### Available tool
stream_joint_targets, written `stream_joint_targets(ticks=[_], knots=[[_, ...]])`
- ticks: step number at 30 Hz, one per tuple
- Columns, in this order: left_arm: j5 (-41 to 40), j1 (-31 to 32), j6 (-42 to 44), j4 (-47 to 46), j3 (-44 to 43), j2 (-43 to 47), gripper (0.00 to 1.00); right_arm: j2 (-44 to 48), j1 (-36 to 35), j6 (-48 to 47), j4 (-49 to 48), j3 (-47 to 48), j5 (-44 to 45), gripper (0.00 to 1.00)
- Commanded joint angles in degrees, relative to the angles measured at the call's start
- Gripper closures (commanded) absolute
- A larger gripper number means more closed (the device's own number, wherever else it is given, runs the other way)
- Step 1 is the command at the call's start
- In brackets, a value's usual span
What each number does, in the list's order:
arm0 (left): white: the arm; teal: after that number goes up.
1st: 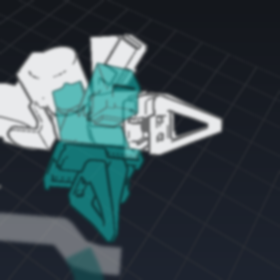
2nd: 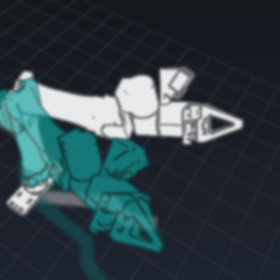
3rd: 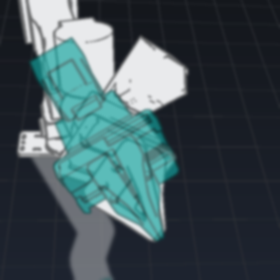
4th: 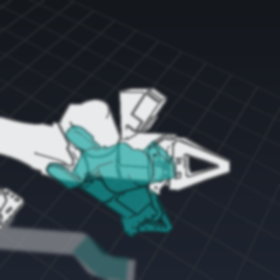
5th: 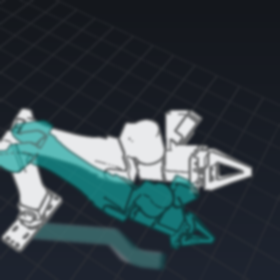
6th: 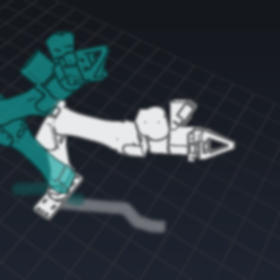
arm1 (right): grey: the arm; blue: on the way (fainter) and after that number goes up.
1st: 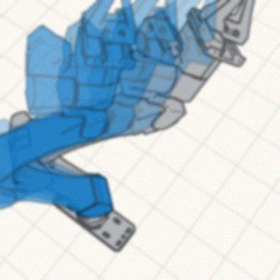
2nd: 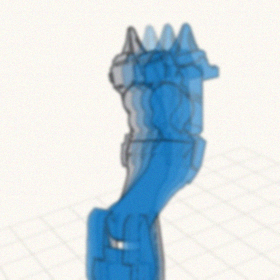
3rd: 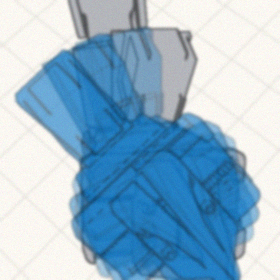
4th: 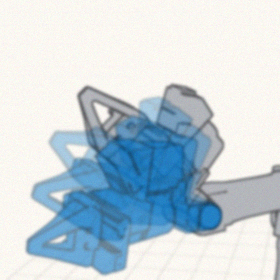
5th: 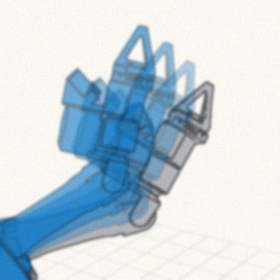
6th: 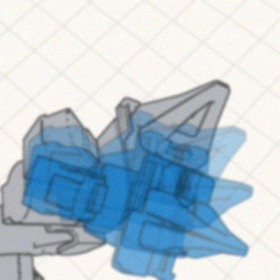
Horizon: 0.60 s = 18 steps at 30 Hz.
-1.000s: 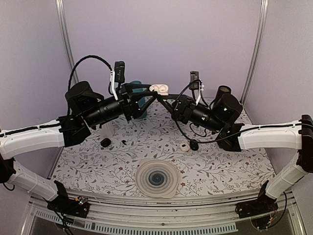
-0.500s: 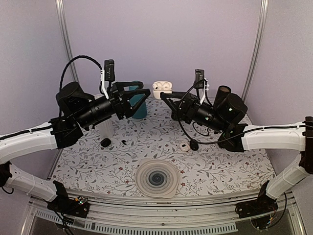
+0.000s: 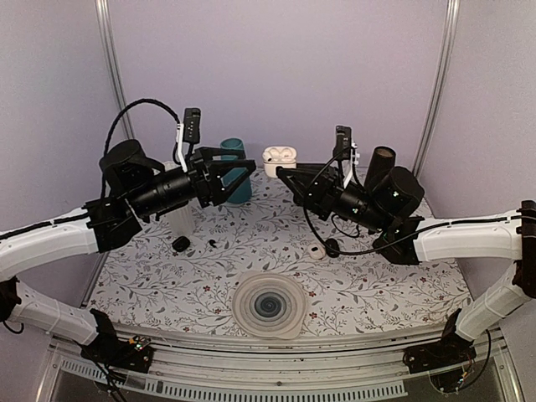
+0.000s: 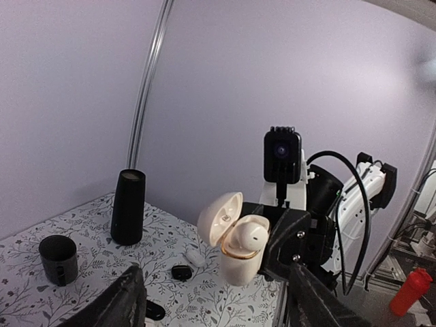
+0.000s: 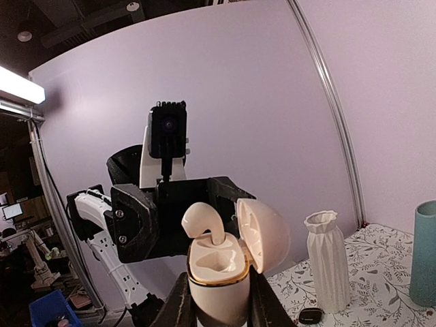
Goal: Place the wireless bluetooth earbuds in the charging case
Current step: Adjust the left earbud in the left side groove of the charging case.
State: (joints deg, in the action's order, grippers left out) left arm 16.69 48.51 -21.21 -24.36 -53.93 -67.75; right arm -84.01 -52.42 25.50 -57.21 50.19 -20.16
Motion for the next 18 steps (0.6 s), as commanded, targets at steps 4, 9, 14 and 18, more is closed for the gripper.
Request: stream_joint_targets(ticks=[4, 9, 14, 18], knots=[[2.0, -0.6, 0.7, 3.4, -2.0, -0.9, 0.28, 1.3, 0.0, -4.1, -3.7, -0.8, -1.1, 0.96], [0.7, -1.0, 0.5, 3.9, -2.1, -0.7, 0.29, 1.2, -0.2, -5.1, -4.5, -1.2, -1.5, 0.96], [1.1, -1.3, 0.2, 3.9, -2.5, -0.9, 0.29, 1.1, -0.5, -5.7, -4.5, -1.4, -1.4, 0.96], [1.2, -1.3, 0.0, 4.0, -3.0, -1.1, 0.29, 0.9, -1.0, -6.3, -4.2, -1.4, -1.2, 0.96]])
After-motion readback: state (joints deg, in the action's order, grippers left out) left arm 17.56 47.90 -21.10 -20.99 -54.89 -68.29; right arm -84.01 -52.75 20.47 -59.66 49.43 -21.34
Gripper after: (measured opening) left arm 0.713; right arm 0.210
